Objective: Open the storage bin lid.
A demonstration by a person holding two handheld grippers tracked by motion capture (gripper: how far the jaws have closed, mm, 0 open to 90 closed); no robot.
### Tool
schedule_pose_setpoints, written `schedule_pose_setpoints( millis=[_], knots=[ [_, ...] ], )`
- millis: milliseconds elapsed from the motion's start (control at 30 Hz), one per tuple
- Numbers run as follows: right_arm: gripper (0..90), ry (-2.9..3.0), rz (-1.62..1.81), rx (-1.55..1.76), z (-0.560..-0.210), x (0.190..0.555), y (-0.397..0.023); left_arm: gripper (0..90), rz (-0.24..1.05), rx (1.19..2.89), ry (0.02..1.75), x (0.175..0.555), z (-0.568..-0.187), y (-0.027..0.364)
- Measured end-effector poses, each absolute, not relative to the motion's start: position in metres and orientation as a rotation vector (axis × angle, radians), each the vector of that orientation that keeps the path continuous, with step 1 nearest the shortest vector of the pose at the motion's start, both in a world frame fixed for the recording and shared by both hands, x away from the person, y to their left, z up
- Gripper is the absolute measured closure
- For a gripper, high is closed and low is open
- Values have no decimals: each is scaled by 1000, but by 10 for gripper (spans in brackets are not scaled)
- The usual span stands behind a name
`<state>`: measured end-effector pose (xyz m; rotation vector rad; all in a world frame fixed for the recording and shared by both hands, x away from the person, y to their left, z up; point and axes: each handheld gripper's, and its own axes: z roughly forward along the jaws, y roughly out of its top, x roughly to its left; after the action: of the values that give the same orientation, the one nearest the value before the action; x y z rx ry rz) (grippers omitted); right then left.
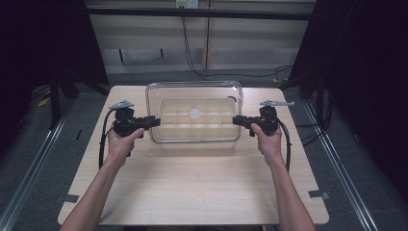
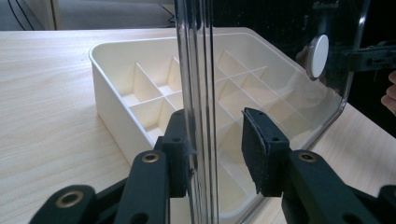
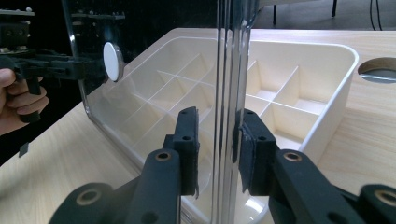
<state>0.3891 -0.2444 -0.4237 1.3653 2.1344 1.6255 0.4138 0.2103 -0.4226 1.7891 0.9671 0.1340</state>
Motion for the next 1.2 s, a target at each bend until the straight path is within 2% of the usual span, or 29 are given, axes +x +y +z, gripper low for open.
schedule_pose_setpoints(
  millis=[1200],
  knots=[
    [715, 2104, 1597, 1463, -413, 365, -244, 634, 118, 1821, 952, 395, -420, 208]
  ],
)
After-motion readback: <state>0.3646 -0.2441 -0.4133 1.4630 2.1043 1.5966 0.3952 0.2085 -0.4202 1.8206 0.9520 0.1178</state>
